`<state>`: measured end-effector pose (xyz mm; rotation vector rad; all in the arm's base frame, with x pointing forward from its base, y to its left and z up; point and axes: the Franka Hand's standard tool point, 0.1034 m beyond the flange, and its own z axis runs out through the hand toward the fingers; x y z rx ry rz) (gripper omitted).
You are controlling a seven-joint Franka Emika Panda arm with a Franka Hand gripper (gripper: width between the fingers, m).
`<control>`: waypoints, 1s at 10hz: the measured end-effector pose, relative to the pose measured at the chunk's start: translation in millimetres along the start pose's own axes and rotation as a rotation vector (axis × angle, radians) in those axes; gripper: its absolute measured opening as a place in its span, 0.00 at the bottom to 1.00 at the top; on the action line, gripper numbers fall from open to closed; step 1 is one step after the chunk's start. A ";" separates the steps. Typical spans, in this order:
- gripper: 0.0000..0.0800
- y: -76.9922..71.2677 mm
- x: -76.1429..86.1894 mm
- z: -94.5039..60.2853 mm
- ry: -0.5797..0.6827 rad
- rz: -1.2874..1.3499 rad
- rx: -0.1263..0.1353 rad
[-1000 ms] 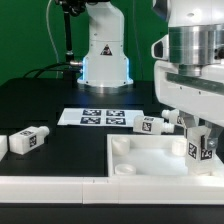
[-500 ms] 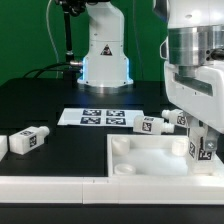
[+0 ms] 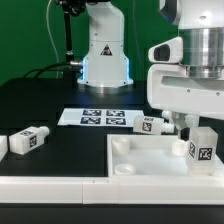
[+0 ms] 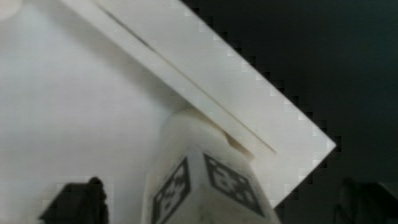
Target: Assemble one leg
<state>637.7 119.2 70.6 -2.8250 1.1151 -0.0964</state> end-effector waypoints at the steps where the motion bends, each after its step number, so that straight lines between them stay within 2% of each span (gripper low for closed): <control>1: 0.81 0.1 0.0 0.1 0.004 -0.076 -0.006; 2: 0.81 -0.5 0.3 -0.2 0.022 -0.275 -0.035; 3: 0.81 -0.6 1.4 0.9 0.032 -0.442 -0.052; 5: 0.81 -0.6 3.4 3.9 0.041 -0.574 -0.052; 6: 0.66 -0.4 3.4 4.0 0.041 -0.572 -0.052; 7: 0.66 -0.4 3.5 4.0 0.041 -0.572 -0.052; 8: 0.43 -0.5 3.5 4.0 0.041 -0.567 -0.051; 9: 0.43 -0.4 3.4 4.1 0.041 -0.492 -0.048; 10: 0.36 -0.2 3.6 4.1 0.043 -0.421 -0.047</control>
Offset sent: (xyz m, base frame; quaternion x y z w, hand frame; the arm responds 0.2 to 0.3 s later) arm 0.0078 -0.0016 -0.0091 -0.0093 0.0444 -0.2919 0.9554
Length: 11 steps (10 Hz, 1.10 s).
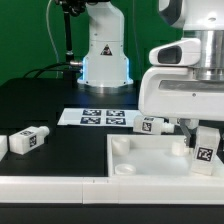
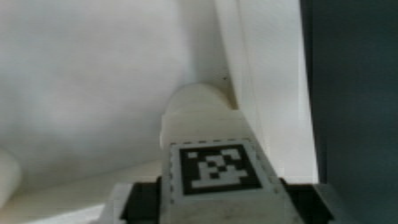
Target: Assemble one leg
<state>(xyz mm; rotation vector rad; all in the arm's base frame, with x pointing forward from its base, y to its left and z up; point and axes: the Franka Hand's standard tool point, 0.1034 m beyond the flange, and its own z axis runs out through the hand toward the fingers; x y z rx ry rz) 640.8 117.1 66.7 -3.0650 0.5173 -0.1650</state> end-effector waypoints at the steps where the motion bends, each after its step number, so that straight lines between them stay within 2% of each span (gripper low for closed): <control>1: 0.36 0.1 0.2 -0.1 0.001 0.073 0.000; 3: 0.36 1.1 -0.7 0.6 0.003 0.292 -0.005; 5: 0.36 2.4 0.3 0.3 -0.002 0.477 0.003; 6: 0.36 2.3 0.2 -0.6 -0.007 0.558 -0.003; 9: 0.36 2.0 -0.6 0.4 -0.023 0.852 0.010; 11: 0.36 1.8 0.3 0.7 -0.046 1.067 0.041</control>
Offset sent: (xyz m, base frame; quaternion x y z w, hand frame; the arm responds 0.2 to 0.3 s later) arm -0.0052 -0.0021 -0.0011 0.0012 0.0135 0.2108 0.9774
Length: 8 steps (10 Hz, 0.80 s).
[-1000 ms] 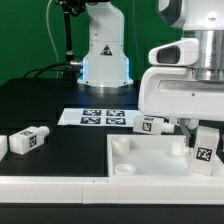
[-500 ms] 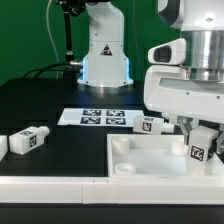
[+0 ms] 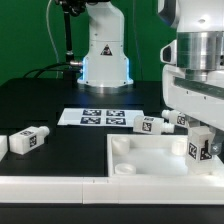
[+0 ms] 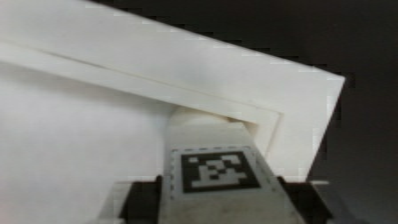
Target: Assemble one leg
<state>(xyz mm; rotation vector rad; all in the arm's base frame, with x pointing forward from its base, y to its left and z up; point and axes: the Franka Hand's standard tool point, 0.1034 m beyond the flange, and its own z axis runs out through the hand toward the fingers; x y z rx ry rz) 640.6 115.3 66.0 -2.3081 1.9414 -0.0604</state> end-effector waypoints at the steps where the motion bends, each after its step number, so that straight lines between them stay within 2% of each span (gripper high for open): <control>1: 0.36 0.8 -0.8 1.7 -0.013 0.137 0.015; 2: 0.36 0.6 -4.1 2.6 -0.020 0.262 0.032; 4: 0.36 0.3 -3.6 2.4 -0.034 0.353 0.035; 6: 0.36 0.3 -3.7 2.4 -0.034 0.317 0.035; 7: 0.65 2.6 -4.3 2.9 -0.032 0.214 0.016; 8: 0.65 4.7 -6.3 2.3 -0.041 0.058 -0.012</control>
Offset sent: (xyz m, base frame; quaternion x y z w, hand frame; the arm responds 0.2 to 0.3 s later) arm 0.0020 0.0012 0.0012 0.0189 -0.0139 0.1632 0.9863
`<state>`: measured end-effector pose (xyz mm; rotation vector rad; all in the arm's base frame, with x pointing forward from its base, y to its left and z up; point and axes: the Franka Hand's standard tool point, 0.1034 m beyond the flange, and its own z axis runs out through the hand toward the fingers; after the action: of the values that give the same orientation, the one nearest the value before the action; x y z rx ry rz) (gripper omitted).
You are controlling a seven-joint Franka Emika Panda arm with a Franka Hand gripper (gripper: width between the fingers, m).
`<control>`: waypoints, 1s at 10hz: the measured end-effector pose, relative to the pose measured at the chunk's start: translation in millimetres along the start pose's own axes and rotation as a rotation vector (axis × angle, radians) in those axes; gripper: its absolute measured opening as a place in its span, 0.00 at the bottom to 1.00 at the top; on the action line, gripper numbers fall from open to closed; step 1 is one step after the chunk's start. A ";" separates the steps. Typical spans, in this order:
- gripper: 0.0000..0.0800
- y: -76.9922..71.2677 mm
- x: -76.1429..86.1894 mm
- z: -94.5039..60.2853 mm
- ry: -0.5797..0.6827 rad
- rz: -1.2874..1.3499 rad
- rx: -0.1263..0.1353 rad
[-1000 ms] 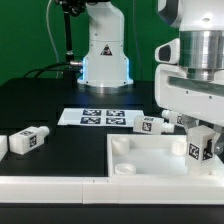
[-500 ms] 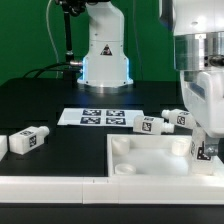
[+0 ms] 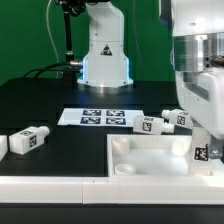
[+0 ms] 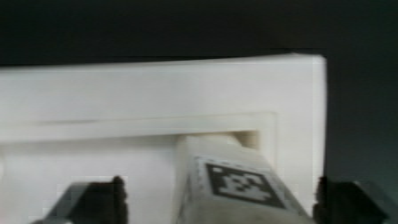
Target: Assemble one leg
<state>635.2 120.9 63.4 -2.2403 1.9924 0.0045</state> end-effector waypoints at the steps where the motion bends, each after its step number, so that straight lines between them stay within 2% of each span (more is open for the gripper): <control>1: 0.77 -0.4 0.3 -0.3 0.000 -0.144 0.000; 2: 0.77 1.4 -0.7 -0.2 0.003 -0.311 -0.019; 3: 0.81 0.9 0.0 -0.3 0.004 -0.351 -0.016; 6: 0.81 0.6 0.4 -0.6 0.008 -0.536 -0.018; 7: 0.81 -4.2 -0.3 -3.2 0.040 -0.764 -0.019; 8: 0.81 -6.6 -1.8 -3.5 0.051 -0.821 -0.006; 9: 0.81 -6.2 -1.2 -3.2 0.049 -0.799 -0.005; 10: 0.70 -6.2 -1.1 -3.2 0.049 -0.799 -0.005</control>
Offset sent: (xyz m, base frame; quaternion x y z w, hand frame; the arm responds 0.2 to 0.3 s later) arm 0.0000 0.0000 0.0000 0.0000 0.0000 -0.1296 0.9916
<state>640.8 122.3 67.4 -2.8781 0.9819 -0.1294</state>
